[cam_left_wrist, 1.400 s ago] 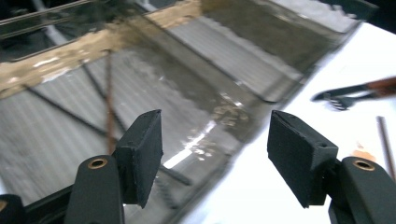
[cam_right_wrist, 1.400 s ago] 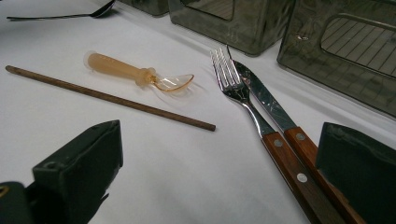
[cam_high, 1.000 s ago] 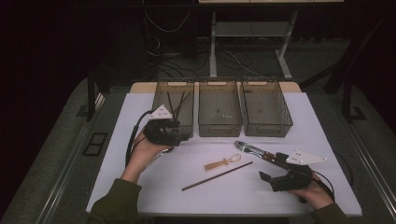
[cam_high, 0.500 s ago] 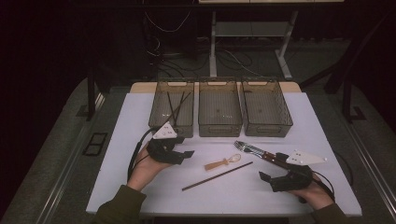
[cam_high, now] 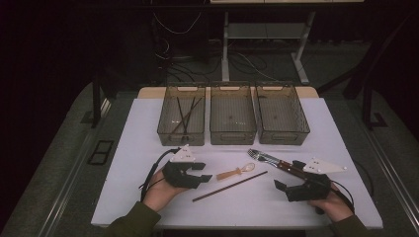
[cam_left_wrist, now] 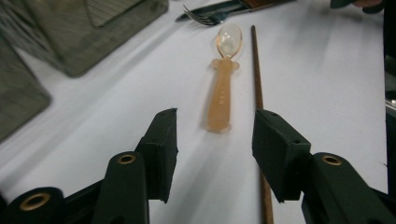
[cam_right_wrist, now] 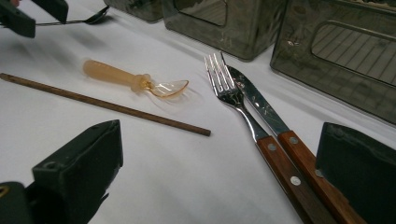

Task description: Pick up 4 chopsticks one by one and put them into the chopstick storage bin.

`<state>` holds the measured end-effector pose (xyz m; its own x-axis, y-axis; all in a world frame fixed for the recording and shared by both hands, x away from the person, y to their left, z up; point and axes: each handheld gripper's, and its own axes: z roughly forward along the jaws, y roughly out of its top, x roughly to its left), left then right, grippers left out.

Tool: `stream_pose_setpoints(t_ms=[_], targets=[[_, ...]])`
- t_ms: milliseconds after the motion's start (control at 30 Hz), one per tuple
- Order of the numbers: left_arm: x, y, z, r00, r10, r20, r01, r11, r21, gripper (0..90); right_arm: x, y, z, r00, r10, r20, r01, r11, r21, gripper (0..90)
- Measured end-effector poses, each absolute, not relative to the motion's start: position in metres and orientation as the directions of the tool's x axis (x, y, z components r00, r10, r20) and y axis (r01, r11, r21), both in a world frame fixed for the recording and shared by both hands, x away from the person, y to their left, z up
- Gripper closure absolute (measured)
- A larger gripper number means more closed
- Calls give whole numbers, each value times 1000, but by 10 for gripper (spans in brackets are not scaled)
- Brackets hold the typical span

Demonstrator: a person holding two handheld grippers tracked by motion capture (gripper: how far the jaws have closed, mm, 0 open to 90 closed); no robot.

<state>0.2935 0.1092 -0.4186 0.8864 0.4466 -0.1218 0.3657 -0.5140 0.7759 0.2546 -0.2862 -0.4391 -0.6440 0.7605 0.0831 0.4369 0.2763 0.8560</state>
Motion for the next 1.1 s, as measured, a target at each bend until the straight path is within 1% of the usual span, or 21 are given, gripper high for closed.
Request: stream_pose_setpoints(t_ms=[367, 667, 867, 967, 1100], targets=[[286, 92, -432, 901, 400, -166, 379, -542, 750, 654, 256, -287, -439, -634, 770, 71, 449, 291, 845, 11], [281, 79, -442, 916, 365, -165, 366, -598, 713, 753, 256, -286, -440, -635, 769, 73, 451, 293, 843, 11], [278, 73, -446, 924, 361, -125, 342, -636, 692, 781, 256, -286, -440, -636, 768, 74, 450, 292, 844, 11], [276, 72, -447, 925, 365, -110, 333, -635, 696, 790, 256, -286, -440, -637, 768, 74, 450, 292, 844, 11], [274, 70, -446, 935, 352, -46, 285, -667, 688, 814, 256, -286, -440, -637, 767, 73, 450, 293, 843, 11]])
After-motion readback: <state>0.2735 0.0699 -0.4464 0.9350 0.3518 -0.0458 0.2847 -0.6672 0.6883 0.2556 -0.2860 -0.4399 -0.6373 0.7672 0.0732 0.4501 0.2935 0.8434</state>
